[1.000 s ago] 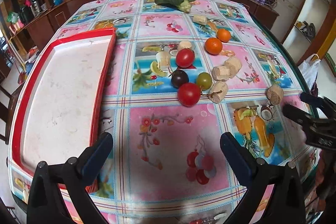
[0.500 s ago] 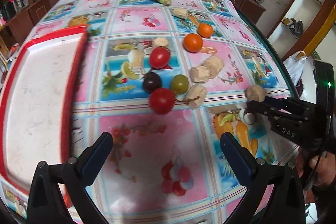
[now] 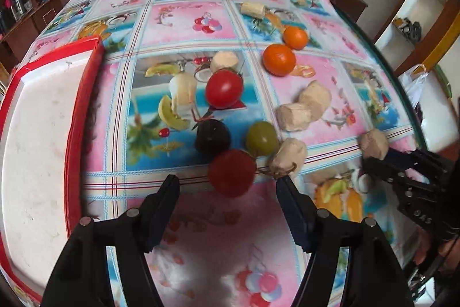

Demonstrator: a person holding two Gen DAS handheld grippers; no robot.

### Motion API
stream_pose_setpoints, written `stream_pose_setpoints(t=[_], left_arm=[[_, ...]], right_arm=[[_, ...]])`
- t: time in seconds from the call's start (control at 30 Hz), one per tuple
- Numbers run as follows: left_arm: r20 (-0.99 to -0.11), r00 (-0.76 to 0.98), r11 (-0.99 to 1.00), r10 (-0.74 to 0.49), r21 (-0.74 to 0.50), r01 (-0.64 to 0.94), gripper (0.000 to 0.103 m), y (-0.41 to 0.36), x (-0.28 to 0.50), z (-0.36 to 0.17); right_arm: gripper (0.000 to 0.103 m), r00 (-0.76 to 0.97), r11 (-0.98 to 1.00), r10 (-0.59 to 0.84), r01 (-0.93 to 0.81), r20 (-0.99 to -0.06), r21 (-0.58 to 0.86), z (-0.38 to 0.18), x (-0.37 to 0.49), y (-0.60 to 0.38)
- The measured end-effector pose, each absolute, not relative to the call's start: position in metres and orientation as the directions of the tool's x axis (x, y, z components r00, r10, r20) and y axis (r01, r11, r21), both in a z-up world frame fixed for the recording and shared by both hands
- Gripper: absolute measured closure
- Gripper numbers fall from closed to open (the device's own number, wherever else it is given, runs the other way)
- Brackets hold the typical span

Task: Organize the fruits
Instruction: 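Grasp a red cherry tomato with the left gripper while the right gripper holds the beige piece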

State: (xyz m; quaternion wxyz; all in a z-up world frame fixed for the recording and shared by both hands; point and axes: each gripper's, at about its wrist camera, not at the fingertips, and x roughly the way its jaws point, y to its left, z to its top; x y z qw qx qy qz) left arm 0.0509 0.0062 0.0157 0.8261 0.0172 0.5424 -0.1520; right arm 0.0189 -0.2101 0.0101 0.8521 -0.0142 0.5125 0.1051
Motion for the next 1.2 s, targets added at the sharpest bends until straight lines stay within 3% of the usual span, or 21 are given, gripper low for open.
stream_pose_setpoints(t=[0.13,0.27,0.5,1.07,1.17,1.2], left_arm=[[-0.884,0.425,0.958,-0.195,-0.078,0.277,0.035,0.002,0.05,0.013],[-0.861,0.464,0.953,-0.209,-0.073,0.295,0.069,0.003,0.046,0.015],[-0.861,0.393,0.935,-0.322,-0.224,0.276,0.069,0.014,0.044,0.018],[-0.848,0.319,0.883,-0.424,-0.308,0.355,0.069,0.004,-0.002,0.02],[-0.848,0.311,0.88,-0.429,-0.315,0.356,0.069,0.005,-0.003,0.018],[-0.848,0.314,0.881,-0.426,-0.31,0.359,0.069,0.005,-0.003,0.018]], right_arm=[[0.073,0.45,0.976,0.155,-0.209,-0.88,0.066,0.01,0.02,-0.207],[0.074,0.462,0.976,0.146,-0.212,-0.875,0.051,0.01,0.021,-0.205],[0.075,0.485,0.975,0.153,-0.218,-0.861,0.05,0.01,0.018,-0.203],[0.076,0.497,0.977,0.184,-0.186,-0.848,0.103,0.021,-0.015,-0.198],[0.075,0.488,0.979,0.187,-0.161,-0.852,0.122,0.02,-0.014,-0.199],[0.07,0.493,0.981,0.181,-0.156,-0.851,0.118,0.021,-0.014,-0.199]])
